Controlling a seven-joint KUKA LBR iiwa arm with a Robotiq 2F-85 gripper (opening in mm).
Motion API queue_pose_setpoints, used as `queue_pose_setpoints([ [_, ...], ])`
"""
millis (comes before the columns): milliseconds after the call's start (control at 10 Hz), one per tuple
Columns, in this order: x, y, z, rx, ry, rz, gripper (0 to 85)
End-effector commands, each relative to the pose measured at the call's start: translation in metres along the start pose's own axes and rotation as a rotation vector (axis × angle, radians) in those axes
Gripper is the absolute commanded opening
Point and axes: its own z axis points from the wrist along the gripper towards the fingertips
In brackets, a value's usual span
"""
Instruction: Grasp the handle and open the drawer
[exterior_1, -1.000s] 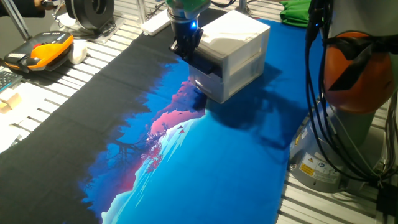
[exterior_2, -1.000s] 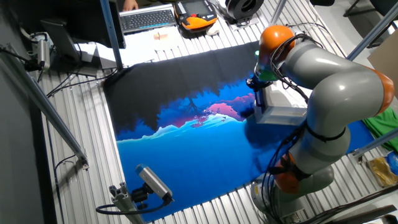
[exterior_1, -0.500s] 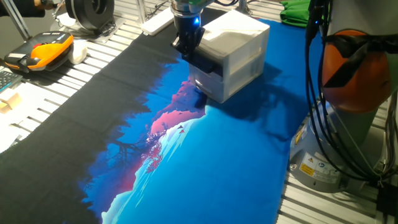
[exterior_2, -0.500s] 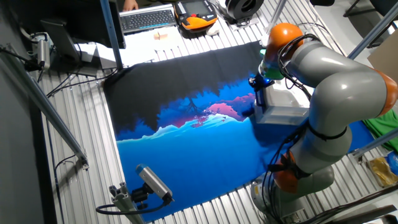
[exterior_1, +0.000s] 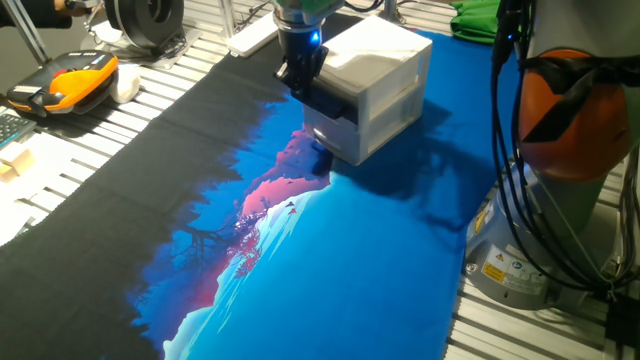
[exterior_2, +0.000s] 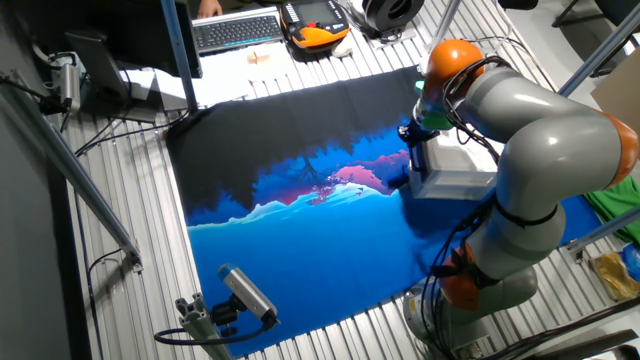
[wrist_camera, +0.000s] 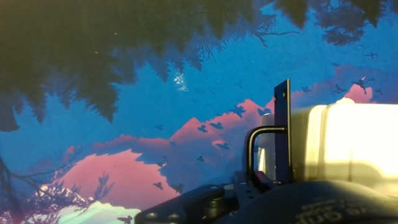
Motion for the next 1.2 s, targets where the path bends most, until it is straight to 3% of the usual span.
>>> queue_pose_setpoints([
  [0, 0.001, 0.001, 0.001, -0.003, 0.002, 0.001, 0.0],
  [600, 0.001, 0.004, -0.001, -0.018, 0.016, 0.0, 0.0],
  [1100, 0.002, 0.012, 0.0, -0.011, 0.015, -0.008, 0.0],
])
